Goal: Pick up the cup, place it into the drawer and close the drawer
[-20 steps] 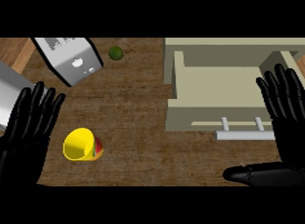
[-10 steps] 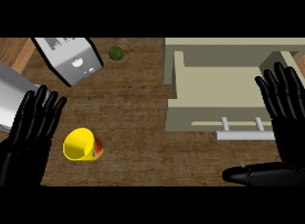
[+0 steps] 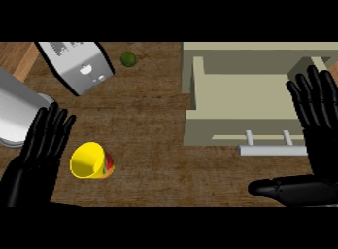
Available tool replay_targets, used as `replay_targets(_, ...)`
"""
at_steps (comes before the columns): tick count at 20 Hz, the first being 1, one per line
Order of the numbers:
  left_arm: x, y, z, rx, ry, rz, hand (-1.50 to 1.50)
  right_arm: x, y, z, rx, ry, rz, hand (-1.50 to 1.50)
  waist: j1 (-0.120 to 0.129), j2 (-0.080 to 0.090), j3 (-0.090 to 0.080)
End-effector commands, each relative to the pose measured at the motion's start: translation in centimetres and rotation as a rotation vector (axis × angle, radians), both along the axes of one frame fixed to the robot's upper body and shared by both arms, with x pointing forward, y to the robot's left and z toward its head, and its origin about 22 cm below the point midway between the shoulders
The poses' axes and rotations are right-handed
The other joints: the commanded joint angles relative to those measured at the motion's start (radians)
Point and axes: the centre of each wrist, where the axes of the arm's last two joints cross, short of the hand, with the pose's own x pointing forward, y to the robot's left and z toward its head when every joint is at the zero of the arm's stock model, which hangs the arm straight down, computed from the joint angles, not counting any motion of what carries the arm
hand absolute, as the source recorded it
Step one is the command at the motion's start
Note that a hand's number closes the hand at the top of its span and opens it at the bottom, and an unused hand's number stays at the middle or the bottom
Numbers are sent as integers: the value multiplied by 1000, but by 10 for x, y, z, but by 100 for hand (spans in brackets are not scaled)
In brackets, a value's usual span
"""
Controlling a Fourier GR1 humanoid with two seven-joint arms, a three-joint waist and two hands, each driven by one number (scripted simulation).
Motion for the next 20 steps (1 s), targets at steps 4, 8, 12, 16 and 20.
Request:
replay_targets(4, -3, 23, -19, 19, 53, 33, -150, -5, 1, 5, 1, -3, -10, -150, 0, 0, 0)
replay_targets(8, 7, 21, -51, 40, 79, 86, -150, 0, 7, 16, 13, 3, -11, -150, -1, 0, 0)
replay_targets(12, -3, 46, -69, 39, 100, 113, -150, 0, -8, -15, 22, 16, 15, -150, 0, 0, 0)
replay_targets(16, 11, 29, -103, 67, 118, 113, -150, -5, -12, 3, -1, 17, 12, -150, -4, 1, 0)
replay_targets(20, -6, 49, -115, 52, 130, 97, -150, -3, 2, 7, 13, -1, 8, -150, 0, 0, 0)
